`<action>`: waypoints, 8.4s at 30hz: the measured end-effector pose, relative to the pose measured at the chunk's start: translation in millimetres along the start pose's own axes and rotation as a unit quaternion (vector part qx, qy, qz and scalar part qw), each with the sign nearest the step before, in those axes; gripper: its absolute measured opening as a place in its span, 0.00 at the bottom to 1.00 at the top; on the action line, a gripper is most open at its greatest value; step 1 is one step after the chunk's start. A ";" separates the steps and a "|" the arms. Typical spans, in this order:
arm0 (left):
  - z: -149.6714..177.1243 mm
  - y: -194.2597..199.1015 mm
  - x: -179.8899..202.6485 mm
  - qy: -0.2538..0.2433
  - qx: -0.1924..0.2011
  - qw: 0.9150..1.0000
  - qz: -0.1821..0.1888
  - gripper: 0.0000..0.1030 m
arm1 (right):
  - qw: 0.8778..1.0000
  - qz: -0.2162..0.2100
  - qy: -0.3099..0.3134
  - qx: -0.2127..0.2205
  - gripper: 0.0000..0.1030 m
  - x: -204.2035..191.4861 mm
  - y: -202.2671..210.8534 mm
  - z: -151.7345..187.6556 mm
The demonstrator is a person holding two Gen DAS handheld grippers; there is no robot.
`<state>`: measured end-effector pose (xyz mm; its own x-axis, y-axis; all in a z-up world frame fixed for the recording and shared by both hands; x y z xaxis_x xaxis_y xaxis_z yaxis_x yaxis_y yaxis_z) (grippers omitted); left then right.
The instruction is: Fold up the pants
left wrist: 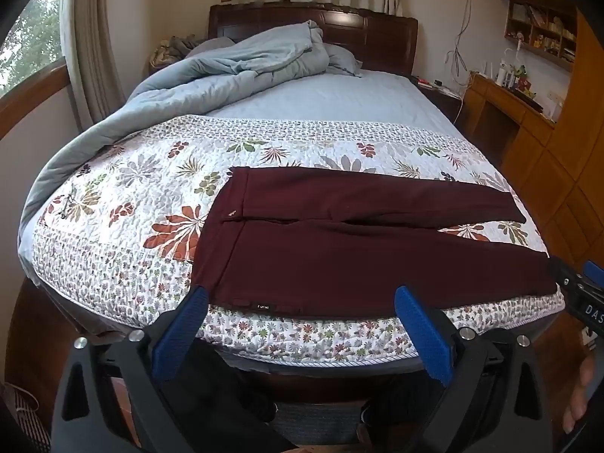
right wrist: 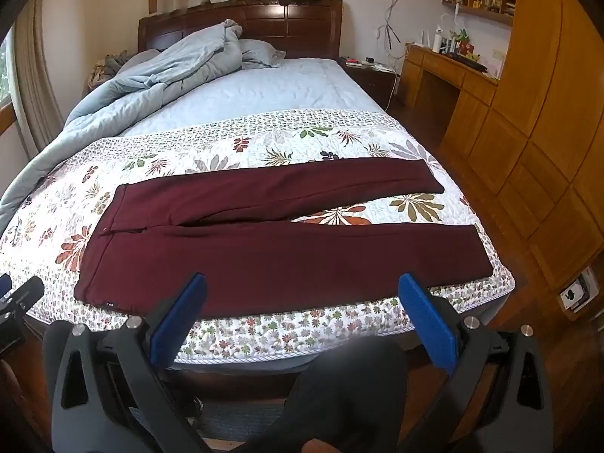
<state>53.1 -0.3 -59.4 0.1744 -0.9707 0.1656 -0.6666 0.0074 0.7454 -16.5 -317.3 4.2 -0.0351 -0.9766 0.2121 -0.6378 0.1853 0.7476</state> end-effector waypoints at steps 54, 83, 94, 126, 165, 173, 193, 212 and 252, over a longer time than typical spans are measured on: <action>8.6 -9.0 4.0 -0.012 -0.010 1.000 -0.008 0.96 | 1.000 -0.004 -0.006 -0.010 0.98 4.6 -9.5 9.3; 8.7 -8.5 3.8 -0.012 -0.012 1.000 -0.008 0.96 | 1.000 -0.002 -0.003 -0.009 0.98 2.8 -6.4 7.4; 10.5 -16.7 7.2 -0.015 -0.020 1.000 -0.010 0.96 | 1.000 -0.003 -0.003 -0.015 0.98 2.9 -13.6 10.2; -12.6 -76.0 -5.0 -0.032 -0.038 0.999 -0.008 0.96 | 0.996 -0.056 0.017 -0.069 0.98 -12.9 -97.5 5.2; -174.7 -455.6 -121.7 -0.019 -0.288 0.929 0.232 0.96 | 0.956 -0.261 0.038 -0.125 0.97 -31.1 -228.7 -29.2; -179.6 -464.2 -138.2 -0.015 -0.279 0.939 0.199 0.43 | 0.930 -0.327 -0.033 -0.166 0.24 120.6 -269.7 -65.8; -176.2 -471.8 -116.9 0.007 -0.286 0.944 0.164 0.83 | 0.936 -0.261 -0.113 -0.207 0.73 374.6 -482.4 -114.2; -206.9 -423.2 -124.0 0.037 -0.205 0.968 0.137 0.19 | 0.946 -0.259 -0.088 -0.173 0.22 376.0 -435.7 -142.1; -8.4 -201.0 -238.7 0.086 -0.187 0.977 0.048 0.74 | 0.883 -0.219 -0.406 -0.087 0.61 377.2 -198.1 133.2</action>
<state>151.6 232.0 -243.3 0.2655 -0.9063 0.3287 -0.3805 0.2148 0.8995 -5.9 -736.9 -147.7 -0.3991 -0.7027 -0.5889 -0.6014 -0.2842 0.7467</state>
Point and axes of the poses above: each gripper's, at about its wrist camera, not at the fingertips, and y roughly against the way its jaws point, x to its right, z to its underside, the point moved 8 cm from there along -y, roughly the way its jaws point, and after that the axes turned 9 degrees about y, right-handed, at the moved point
